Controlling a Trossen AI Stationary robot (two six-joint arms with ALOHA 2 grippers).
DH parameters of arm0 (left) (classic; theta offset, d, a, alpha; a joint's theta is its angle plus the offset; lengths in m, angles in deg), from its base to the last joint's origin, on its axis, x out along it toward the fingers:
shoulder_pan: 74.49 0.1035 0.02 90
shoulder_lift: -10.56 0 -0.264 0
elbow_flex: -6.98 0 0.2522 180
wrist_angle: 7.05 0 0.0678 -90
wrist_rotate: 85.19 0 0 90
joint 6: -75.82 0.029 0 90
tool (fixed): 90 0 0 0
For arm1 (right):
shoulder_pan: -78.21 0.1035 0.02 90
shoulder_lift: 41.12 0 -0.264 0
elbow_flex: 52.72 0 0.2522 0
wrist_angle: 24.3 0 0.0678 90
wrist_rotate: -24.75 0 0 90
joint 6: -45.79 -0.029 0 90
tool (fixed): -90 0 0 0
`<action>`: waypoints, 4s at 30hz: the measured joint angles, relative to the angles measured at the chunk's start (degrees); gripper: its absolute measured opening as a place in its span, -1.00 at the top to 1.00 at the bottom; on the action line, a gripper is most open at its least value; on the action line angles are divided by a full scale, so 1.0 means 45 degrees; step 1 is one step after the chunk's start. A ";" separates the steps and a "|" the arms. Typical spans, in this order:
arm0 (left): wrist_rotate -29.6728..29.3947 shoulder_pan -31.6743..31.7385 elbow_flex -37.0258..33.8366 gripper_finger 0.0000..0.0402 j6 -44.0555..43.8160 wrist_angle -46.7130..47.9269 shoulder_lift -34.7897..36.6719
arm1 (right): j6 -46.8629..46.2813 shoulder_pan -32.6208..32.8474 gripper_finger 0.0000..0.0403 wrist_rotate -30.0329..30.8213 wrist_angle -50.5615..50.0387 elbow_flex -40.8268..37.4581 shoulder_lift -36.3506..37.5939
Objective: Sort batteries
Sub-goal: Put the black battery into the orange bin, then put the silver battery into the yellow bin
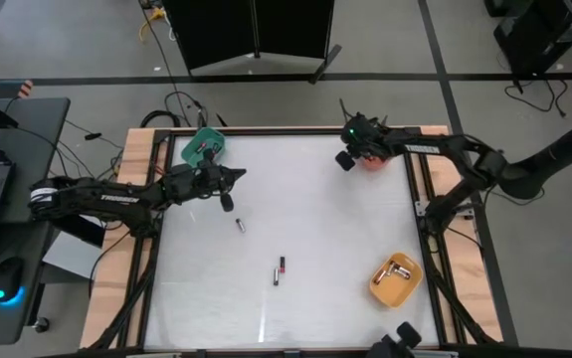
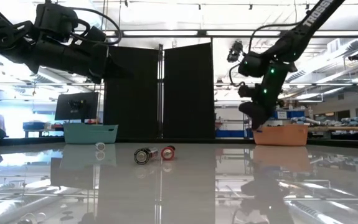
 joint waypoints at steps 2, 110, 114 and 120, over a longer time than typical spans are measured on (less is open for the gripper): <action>0.0043 0.0000 0.0000 0.96 0.0000 0.0065 0.0000 | -0.0117 -0.0095 0.71 0.0000 -0.0077 -0.0005 -0.0161; -0.0101 -1.0156 1.1299 0.28 0.4364 1.3346 -0.9308 | -0.5519 1.3169 0.82 0.0150 0.0015 0.0510 0.1151; 0.0056 -1.0080 1.2118 0.26 0.5794 1.4060 -0.9924 | -0.5291 1.3169 0.82 0.0151 -0.0027 0.0510 0.1151; 0.0169 -0.9504 1.2760 0.26 0.7009 1.4778 -1.0491 | -0.4988 1.3169 0.82 0.0146 -0.0098 0.0510 0.1151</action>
